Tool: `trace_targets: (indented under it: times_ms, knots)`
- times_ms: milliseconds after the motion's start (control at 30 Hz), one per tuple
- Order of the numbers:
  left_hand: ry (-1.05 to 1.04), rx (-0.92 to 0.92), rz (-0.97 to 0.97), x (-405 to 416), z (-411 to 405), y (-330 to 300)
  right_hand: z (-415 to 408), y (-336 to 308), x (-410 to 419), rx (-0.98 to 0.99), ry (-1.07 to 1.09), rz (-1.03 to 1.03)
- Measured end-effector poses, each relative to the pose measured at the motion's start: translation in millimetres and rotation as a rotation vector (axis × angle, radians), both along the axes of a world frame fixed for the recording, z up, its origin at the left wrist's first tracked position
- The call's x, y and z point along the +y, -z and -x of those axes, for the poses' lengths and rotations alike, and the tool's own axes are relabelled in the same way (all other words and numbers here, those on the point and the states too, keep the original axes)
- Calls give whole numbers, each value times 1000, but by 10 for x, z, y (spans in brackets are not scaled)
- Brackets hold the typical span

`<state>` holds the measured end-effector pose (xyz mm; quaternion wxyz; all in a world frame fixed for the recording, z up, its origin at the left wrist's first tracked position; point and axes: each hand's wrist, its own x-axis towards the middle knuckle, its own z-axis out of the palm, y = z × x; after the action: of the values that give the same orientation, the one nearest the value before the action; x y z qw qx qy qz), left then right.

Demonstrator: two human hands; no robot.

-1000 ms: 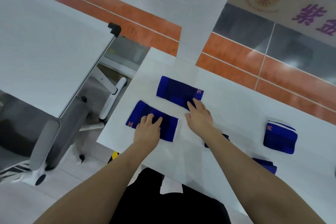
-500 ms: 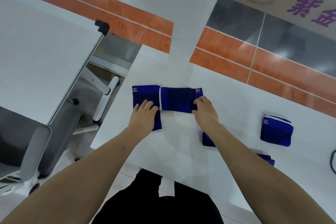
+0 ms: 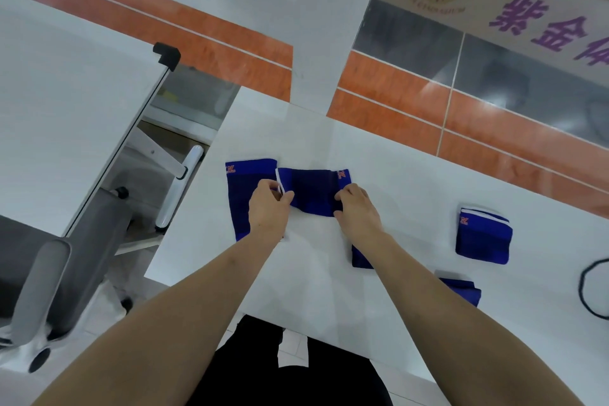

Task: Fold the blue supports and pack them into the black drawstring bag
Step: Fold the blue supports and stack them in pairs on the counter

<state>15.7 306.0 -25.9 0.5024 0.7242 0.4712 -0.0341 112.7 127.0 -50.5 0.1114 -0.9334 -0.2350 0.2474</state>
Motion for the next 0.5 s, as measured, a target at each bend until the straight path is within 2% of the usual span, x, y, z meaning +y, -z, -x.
trace_targets:
  times_ms: [100,200,300,400,500]
  knots:
    - [-32,-11,6,-31,-104,-8,-9,0,-30,-14,21,-19]
    - [-4,10,1,-34,-134,-29,-4,13,-64,-8,194,-93]
    - [78,41,4,-23,-73,-27,-20,-14,-33,78,400,-154]
    - [150,82,5,-18,-11,-46,-67,-16,42,135,493,-177]
    - [135,37,41,22,54,-113,-80,-62,97,224,606,-276]
